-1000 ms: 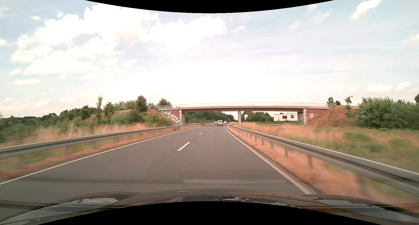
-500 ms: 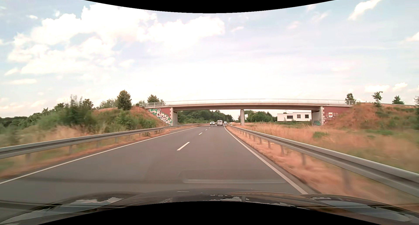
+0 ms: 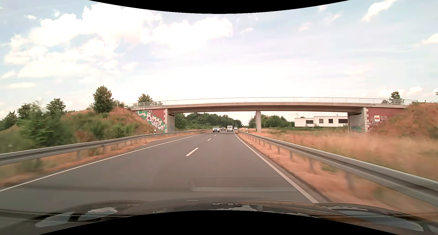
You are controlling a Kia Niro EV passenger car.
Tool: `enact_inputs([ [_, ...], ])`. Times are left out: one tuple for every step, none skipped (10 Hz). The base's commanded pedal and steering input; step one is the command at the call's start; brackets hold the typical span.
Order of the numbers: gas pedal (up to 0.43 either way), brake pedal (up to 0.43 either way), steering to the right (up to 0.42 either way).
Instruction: Follow the waypoints while adhering to traffic rules and regulations
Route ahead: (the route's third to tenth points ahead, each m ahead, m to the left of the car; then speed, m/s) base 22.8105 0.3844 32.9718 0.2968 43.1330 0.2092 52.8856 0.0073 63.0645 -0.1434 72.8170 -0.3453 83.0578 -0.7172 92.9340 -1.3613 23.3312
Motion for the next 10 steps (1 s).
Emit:
enact_inputs([
  [0.22, 0.0, 0.003],
  [0.22, 0.0, 0.003],
  [0.22, 0.0, 0.003],
  [0.22, 0.0, 0.004],
  [0.22, 0.0, 0.004],
  [0.22, 0.0, 0.004],
  [0.22, 0.0, 0.004],
  [0.22, 0.0, 0.004],
  [0.209, 0.0, 0.004],
  [0.209, 0.0, 0.003],
])
